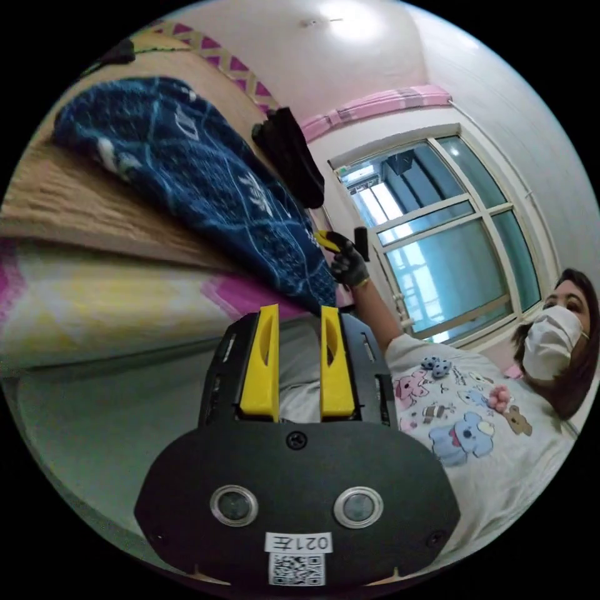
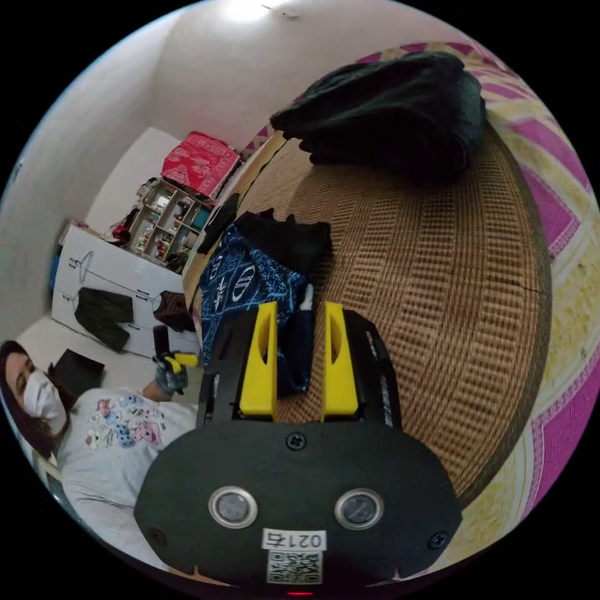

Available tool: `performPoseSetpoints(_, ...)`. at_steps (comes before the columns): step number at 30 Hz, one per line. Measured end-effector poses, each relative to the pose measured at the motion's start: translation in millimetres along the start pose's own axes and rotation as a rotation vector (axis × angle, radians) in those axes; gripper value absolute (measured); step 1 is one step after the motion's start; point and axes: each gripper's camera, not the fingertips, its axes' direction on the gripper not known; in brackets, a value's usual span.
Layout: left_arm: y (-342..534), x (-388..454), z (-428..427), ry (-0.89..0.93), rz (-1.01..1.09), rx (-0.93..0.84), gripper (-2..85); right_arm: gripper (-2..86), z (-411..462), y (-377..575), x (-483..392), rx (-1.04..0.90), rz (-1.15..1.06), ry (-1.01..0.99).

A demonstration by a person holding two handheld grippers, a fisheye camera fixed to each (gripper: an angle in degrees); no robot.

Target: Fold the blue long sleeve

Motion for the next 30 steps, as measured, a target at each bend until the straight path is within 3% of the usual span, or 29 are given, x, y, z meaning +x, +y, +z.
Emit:
performPoseSetpoints(6, 0.7, 12.5, 66.7, 0.026, -0.042, -0.102, 12.4, 12.4, 14.7, -24.4, -0.2, -0.066, 0.005, -0.021)
performPoseSetpoints(17, 0.2, 10.6, 75.9, 0.175, -0.135, -0.113, 8.9, 11.2, 34.4, -42.4, 5.9, -0.122, 0.038, -0.103)
performPoseSetpoints(22, -7.8, 15.0, 75.2, 0.207, -0.127, -0.172, 0.8, 5.8, 55.9, -60.1, 15.6, -0.17, 0.102, -0.18)
performPoseSetpoints(26, -11.2, 17.0, 50.2, 0.302, -0.098, -0.149, -0.7, 2.6, 48.1, -72.1, -0.5, -0.16, 0.1, -0.23)
performPoseSetpoints(30, -32.2, 39.2, -25.4, 0.388, 0.015, -0.017, -0.9, 2.3, 33.0, -100.4, -54.0, -0.113, 0.021, -0.267)
